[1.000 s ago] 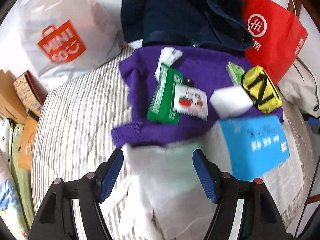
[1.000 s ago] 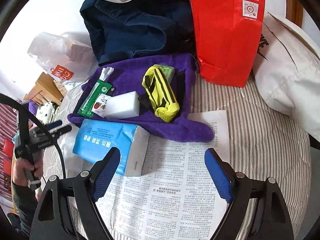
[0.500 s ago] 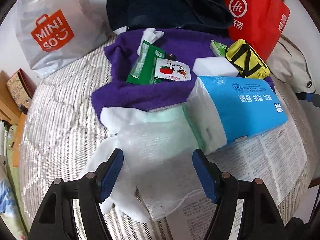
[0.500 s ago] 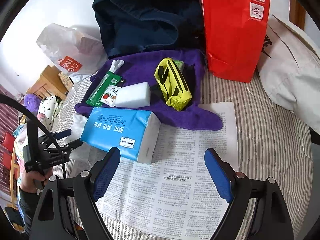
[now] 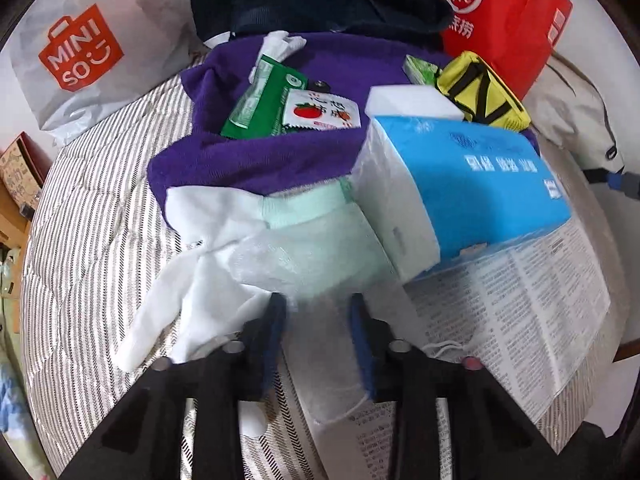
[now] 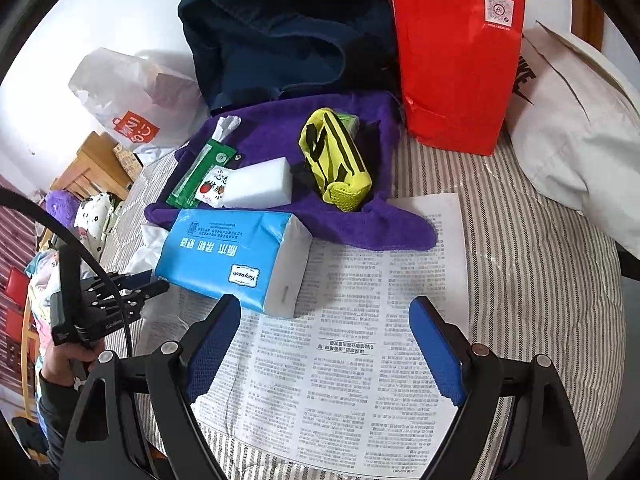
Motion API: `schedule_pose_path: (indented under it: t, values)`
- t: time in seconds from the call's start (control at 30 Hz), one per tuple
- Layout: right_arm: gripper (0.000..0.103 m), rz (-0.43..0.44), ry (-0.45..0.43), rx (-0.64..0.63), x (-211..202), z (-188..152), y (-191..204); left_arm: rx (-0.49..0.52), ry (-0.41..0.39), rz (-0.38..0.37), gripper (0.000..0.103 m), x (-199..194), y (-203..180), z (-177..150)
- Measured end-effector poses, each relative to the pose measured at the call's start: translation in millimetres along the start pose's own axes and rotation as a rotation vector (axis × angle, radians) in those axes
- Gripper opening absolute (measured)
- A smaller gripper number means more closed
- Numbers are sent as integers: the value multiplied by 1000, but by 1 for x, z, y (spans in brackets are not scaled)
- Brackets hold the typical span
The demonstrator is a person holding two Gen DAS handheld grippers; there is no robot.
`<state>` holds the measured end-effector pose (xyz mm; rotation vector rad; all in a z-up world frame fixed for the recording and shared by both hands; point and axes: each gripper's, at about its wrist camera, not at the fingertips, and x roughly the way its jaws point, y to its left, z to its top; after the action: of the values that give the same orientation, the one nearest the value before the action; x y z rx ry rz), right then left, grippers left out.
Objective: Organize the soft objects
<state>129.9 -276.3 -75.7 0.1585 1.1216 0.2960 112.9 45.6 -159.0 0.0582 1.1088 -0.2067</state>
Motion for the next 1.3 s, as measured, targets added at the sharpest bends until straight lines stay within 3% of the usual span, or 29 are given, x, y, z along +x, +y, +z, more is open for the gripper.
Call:
schedule_pose_path:
  t: [0.07, 0.17, 0.23, 0.4, 0.43, 0.5, 0.53, 0.63, 1.03, 1.3]
  values:
    - [86, -3, 4, -5, 1, 0, 1, 22, -2, 3, 61, 1, -7, -1]
    - [86, -4, 11, -8, 3, -1, 3, 82, 7, 46, 70, 2, -21, -4]
    - [86, -4, 13, -11, 4, -1, 3, 103, 11, 80, 72, 6, -28, -6]
    - [86, -7, 24, -20, 7, -1, 7, 43, 6, 70, 73, 7, -25, -3]
    - [86, -5, 27, -23, 8, -2, 8, 47, 1, 72, 71, 7, -26, -3]
    - [86, -6, 32, -30, 10, -2, 10, 41, -9, 60, 53, 6, -26, -4]
    - [86, -6, 34, -32, 11, -3, 10, 36, -17, 60, 36, 4, -25, -5]
    - [86, -7, 40, -36, 13, -4, 11, 6, -11, -2, 9, -1, -18, -6]
    - [86, -6, 60, -49, 18, -6, 16, -64, -35, -63, 6, -2, -10, -9]
    - [86, 6, 55, -75, 19, -3, 28, -95, -67, -36, 6, -23, 7, -16]
